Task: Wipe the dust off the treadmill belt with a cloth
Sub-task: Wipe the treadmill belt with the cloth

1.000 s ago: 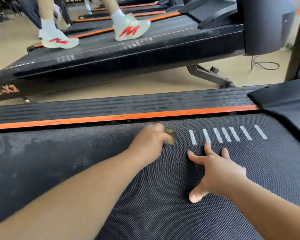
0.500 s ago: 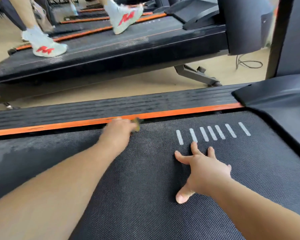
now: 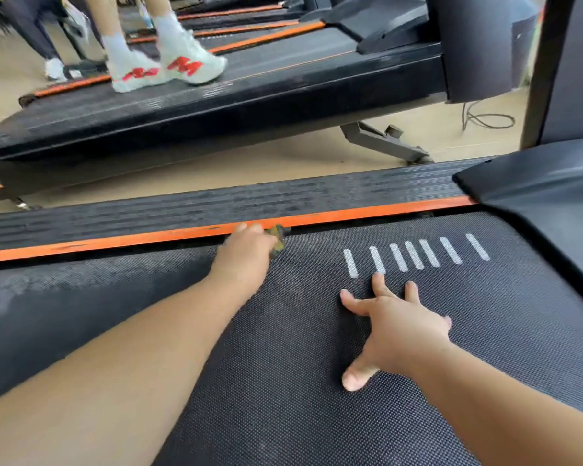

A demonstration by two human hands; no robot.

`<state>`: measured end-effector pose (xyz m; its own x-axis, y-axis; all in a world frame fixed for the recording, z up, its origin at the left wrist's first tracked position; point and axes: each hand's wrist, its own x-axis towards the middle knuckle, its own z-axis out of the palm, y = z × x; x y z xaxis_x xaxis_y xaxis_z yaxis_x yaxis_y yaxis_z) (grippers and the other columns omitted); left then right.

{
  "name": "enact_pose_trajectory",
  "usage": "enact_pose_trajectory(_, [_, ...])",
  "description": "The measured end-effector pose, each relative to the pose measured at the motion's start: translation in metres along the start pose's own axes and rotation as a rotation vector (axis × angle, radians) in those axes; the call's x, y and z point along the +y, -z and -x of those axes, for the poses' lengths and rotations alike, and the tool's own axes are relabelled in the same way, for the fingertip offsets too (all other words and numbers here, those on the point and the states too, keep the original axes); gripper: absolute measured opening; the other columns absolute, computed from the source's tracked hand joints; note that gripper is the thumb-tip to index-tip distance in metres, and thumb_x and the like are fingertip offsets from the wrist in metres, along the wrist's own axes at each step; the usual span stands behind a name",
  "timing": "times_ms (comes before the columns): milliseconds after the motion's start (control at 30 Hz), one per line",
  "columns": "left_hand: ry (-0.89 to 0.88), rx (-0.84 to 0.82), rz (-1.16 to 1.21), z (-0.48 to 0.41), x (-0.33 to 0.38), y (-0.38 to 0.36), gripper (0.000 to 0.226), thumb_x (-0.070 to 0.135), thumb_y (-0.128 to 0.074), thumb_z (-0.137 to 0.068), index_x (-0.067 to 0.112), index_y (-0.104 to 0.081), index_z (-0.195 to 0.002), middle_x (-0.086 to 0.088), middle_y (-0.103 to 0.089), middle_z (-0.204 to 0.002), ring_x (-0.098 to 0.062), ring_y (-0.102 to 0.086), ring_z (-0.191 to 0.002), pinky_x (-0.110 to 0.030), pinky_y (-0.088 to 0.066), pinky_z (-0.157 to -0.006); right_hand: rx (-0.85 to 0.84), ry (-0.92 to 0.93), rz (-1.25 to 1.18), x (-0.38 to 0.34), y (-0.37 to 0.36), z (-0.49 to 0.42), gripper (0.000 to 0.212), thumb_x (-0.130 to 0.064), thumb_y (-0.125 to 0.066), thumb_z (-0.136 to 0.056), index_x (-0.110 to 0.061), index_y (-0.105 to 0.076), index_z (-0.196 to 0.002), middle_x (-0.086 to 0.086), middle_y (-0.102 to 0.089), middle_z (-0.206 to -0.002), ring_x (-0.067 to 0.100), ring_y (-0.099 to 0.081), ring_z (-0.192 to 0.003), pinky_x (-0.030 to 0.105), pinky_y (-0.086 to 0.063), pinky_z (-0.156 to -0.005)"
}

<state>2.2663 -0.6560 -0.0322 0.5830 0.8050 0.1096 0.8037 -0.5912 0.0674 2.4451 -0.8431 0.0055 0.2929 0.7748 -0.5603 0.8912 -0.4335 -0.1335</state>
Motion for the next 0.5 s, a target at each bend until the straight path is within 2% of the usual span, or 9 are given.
enact_pose_trajectory(67, [0.197,0.048,0.036,0.001,-0.010,0.004,0.028,0.008,-0.051,-0.093,0.020,-0.072,-0.106,-0.006,-0.056,-0.099,-0.032,-0.049,-0.107,-0.045,-0.049,-0.087,0.002,-0.001,0.000,0.000,0.000,-0.001,0.138,-0.064,-0.094,-0.045,-0.070,-0.004,-0.149,-0.016,0.019,-0.170,0.039,0.019,-0.156,0.084,-0.018,-0.109])
enact_pose_trajectory(133, [0.200,0.064,0.064,0.008,0.019,0.003,0.032,0.005,-0.052,-0.089,0.021,-0.073,-0.108,-0.009,-0.057,-0.105,-0.033,-0.048,-0.106,-0.041,-0.047,-0.086,-0.003,-0.004,0.000,0.000,0.000,-0.002,0.139,-0.064,-0.094,-0.043,-0.071,-0.004,-0.149,-0.016,0.019,-0.170,0.039,0.019,-0.156,0.084,-0.018,-0.109])
enact_pose_trajectory(267, [-0.144,0.008,0.182,0.036,0.084,-0.007,0.031,0.006,-0.051,-0.092,0.024,-0.068,-0.109,-0.004,-0.058,-0.110,-0.027,-0.048,-0.103,-0.041,-0.049,-0.084,-0.003,-0.005,-0.003,-0.001,0.000,-0.002,0.139,-0.067,-0.094,-0.042,-0.071,-0.004,-0.148,-0.016,0.019,-0.170,0.039,0.019,-0.156,0.084,-0.019,-0.108])
enact_pose_trajectory(367, [-0.367,-0.059,0.093,0.026,0.049,-0.001,0.033,0.010,-0.053,-0.096,0.031,-0.057,-0.121,0.001,-0.051,-0.118,-0.021,-0.043,-0.112,-0.038,-0.049,-0.078,0.002,-0.002,0.000,0.000,0.000,-0.001,0.138,-0.066,-0.094,-0.043,-0.071,-0.004,-0.149,-0.015,0.020,-0.170,0.039,0.019,-0.156,0.083,-0.019,-0.109])
enact_pose_trajectory(433, [-0.319,-0.096,-0.056,0.014,0.015,0.005,0.025,0.021,-0.048,-0.098,0.027,-0.055,-0.122,-0.001,-0.047,-0.118,-0.023,-0.041,-0.115,-0.036,-0.045,-0.077,-0.003,-0.004,0.000,0.000,0.000,-0.001,0.138,-0.066,-0.094,-0.043,-0.071,-0.004,-0.149,-0.016,0.020,-0.170,0.039,0.019,-0.156,0.084,-0.019,-0.109])
enact_pose_trajectory(500, [-0.101,-0.048,-0.106,0.006,-0.009,0.007,0.022,0.022,-0.048,-0.099,0.022,-0.062,-0.116,-0.002,-0.048,-0.109,-0.025,-0.044,-0.109,-0.036,-0.045,-0.079,-0.013,-0.008,0.003,-0.001,0.000,-0.003,0.139,-0.066,-0.094,-0.044,-0.071,-0.003,-0.148,-0.016,0.021,-0.169,0.039,0.020,-0.156,0.084,-0.019,-0.109])
